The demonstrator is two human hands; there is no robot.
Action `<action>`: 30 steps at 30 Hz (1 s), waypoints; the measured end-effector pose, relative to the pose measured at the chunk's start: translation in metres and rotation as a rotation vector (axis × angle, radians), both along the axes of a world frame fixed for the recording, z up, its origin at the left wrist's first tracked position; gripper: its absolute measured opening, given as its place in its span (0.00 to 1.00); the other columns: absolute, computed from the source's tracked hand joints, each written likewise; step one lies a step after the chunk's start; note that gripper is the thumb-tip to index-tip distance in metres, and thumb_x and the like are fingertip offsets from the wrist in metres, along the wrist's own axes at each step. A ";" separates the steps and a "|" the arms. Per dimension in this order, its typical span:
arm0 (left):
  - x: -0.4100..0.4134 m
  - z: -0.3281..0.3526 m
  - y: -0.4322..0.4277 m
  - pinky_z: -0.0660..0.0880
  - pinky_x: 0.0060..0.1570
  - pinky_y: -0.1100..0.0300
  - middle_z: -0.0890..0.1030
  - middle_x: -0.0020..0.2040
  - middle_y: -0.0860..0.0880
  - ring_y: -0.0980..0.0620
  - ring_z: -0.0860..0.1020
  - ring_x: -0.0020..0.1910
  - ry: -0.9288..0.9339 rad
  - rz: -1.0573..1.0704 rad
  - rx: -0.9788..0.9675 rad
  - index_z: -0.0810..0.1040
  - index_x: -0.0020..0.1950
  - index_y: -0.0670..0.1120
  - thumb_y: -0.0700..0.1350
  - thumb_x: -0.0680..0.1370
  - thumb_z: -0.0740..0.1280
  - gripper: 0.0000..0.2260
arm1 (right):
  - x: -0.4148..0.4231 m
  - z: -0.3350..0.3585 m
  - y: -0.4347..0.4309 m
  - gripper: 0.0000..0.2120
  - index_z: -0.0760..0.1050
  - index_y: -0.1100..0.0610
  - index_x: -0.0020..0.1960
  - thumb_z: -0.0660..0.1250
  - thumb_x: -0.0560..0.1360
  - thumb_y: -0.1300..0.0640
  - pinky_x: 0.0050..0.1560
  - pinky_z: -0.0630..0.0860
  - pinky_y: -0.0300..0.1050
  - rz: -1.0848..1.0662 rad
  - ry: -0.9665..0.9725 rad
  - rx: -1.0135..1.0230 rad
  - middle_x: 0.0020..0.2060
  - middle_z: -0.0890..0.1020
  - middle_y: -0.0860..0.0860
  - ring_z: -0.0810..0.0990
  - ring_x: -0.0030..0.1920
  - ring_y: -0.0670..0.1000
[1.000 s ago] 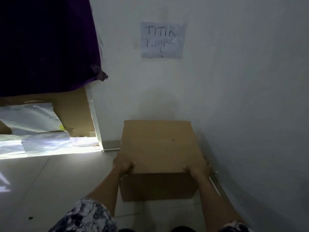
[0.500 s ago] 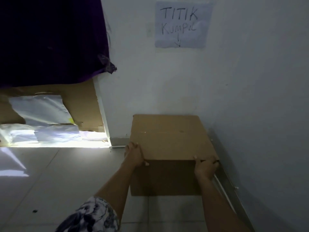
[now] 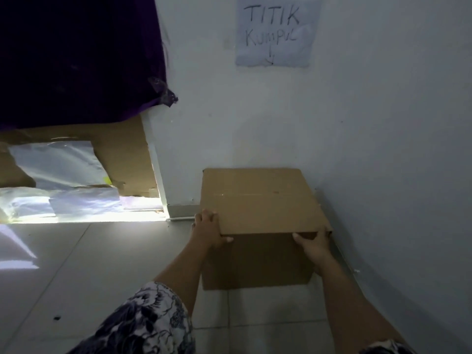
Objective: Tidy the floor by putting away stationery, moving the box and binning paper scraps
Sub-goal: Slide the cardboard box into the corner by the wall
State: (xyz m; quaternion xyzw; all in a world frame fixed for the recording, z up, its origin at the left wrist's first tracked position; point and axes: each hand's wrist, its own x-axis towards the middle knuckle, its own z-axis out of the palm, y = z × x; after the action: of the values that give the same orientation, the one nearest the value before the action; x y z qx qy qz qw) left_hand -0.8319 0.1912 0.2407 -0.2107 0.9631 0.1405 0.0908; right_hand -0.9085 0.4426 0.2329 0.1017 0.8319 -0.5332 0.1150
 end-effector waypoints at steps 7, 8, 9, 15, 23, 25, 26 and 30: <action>0.047 0.031 0.011 0.46 0.75 0.44 0.38 0.78 0.39 0.38 0.41 0.77 -0.071 -0.015 -0.015 0.38 0.78 0.42 0.65 0.73 0.63 0.49 | 0.050 0.035 0.009 0.47 0.38 0.59 0.77 0.70 0.74 0.58 0.74 0.54 0.49 -0.047 -0.063 0.015 0.77 0.47 0.56 0.49 0.77 0.56; 0.060 0.044 0.015 0.46 0.76 0.45 0.38 0.78 0.39 0.39 0.41 0.77 -0.086 0.003 -0.010 0.37 0.77 0.41 0.65 0.73 0.63 0.49 | 0.061 0.050 0.008 0.48 0.38 0.60 0.77 0.71 0.74 0.57 0.74 0.53 0.49 0.008 -0.105 0.067 0.77 0.44 0.56 0.47 0.77 0.56; 0.071 0.054 0.019 0.46 0.76 0.46 0.37 0.77 0.39 0.39 0.40 0.77 -0.106 0.009 -0.007 0.37 0.77 0.40 0.65 0.74 0.63 0.48 | 0.072 0.062 0.009 0.49 0.37 0.61 0.77 0.71 0.73 0.56 0.73 0.53 0.49 0.084 -0.126 0.124 0.77 0.42 0.57 0.45 0.77 0.56; 0.142 0.170 0.026 0.46 0.76 0.46 0.35 0.77 0.40 0.40 0.39 0.77 -0.244 0.044 0.111 0.36 0.77 0.40 0.62 0.76 0.62 0.46 | 0.130 0.180 -0.007 0.48 0.39 0.63 0.77 0.70 0.74 0.52 0.72 0.57 0.51 0.393 -0.115 0.454 0.77 0.42 0.59 0.49 0.77 0.59; 0.249 0.341 0.010 0.48 0.75 0.46 0.35 0.78 0.42 0.42 0.40 0.78 -0.226 0.102 0.175 0.36 0.77 0.40 0.60 0.76 0.62 0.45 | 0.237 0.361 -0.062 0.44 0.42 0.66 0.76 0.66 0.76 0.48 0.74 0.55 0.53 0.510 -0.131 0.492 0.77 0.47 0.60 0.50 0.77 0.60; 0.277 0.372 0.003 0.48 0.75 0.47 0.35 0.78 0.42 0.42 0.40 0.78 -0.223 0.107 0.199 0.36 0.77 0.40 0.60 0.76 0.62 0.45 | 0.267 0.390 -0.071 0.44 0.42 0.63 0.77 0.67 0.75 0.48 0.73 0.58 0.53 0.504 -0.138 0.492 0.77 0.48 0.59 0.52 0.76 0.61; 0.292 0.385 -0.002 0.49 0.75 0.47 0.35 0.78 0.42 0.42 0.41 0.78 -0.223 0.108 0.191 0.36 0.77 0.40 0.60 0.77 0.62 0.45 | 0.282 0.404 -0.076 0.44 0.42 0.62 0.77 0.67 0.75 0.48 0.73 0.58 0.53 0.507 -0.136 0.494 0.77 0.48 0.59 0.52 0.76 0.62; 0.342 0.413 -0.019 0.50 0.75 0.47 0.36 0.78 0.41 0.42 0.41 0.78 -0.218 0.108 0.172 0.36 0.77 0.39 0.60 0.77 0.60 0.44 | 0.332 0.434 -0.089 0.43 0.43 0.60 0.77 0.66 0.75 0.47 0.73 0.59 0.53 0.515 -0.110 0.513 0.77 0.50 0.57 0.53 0.76 0.61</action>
State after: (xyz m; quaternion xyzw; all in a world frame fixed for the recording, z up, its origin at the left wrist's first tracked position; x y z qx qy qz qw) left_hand -0.4898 0.1727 0.6532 -0.2674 0.9193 0.2037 0.2047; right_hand -0.5766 0.3532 0.6671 -0.0570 0.9295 -0.2547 0.2606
